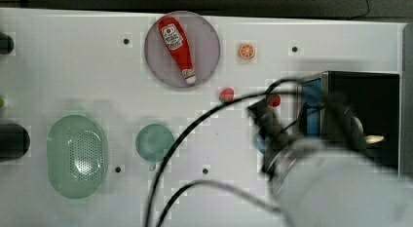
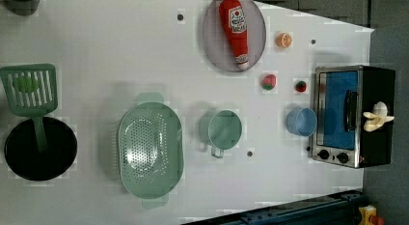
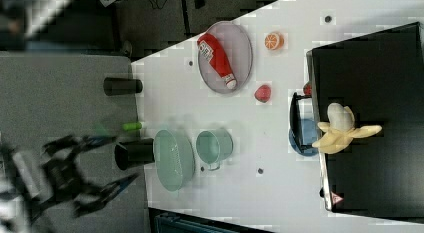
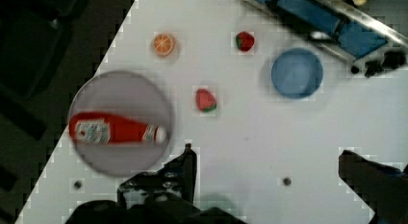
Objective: Pick banana from oven and place on table.
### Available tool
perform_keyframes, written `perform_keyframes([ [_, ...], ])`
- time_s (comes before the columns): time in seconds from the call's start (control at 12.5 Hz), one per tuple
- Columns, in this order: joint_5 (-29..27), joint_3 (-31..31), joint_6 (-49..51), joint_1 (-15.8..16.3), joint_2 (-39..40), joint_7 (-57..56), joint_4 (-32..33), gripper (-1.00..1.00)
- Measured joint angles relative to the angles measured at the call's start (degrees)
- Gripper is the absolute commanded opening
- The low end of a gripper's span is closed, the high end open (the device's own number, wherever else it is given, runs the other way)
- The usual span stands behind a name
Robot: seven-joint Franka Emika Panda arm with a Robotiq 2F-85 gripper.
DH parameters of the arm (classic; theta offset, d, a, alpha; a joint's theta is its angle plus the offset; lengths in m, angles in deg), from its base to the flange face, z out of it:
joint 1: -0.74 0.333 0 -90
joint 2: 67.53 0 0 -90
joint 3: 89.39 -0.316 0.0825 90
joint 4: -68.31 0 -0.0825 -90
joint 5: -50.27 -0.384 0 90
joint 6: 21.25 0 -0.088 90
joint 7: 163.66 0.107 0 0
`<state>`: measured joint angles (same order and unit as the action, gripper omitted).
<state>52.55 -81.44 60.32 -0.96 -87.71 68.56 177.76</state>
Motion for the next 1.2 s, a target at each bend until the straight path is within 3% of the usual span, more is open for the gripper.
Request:
perform_keyframes([
  [0.24, -0.8, 7.3, -4.6, 0.0, 8.8, -6.5, 2.5, 1.00],
  [0.48, -2.2, 18.3, -12.0, 0.3, 17.2, -18.1, 4.2, 1.00],
  [0.64, -2.2, 23.4, -16.5, -1.3, 21.4, -24.6, 4.6, 1.00],
  [0.96, -2.8, 28.1, -22.2, -2.9, 24.5, -35.0, 4.9, 1.00],
  [1.2, -8.6, 31.3, -24.6, -2.8, 29.7, -41.9, 3.6, 1.00],
])
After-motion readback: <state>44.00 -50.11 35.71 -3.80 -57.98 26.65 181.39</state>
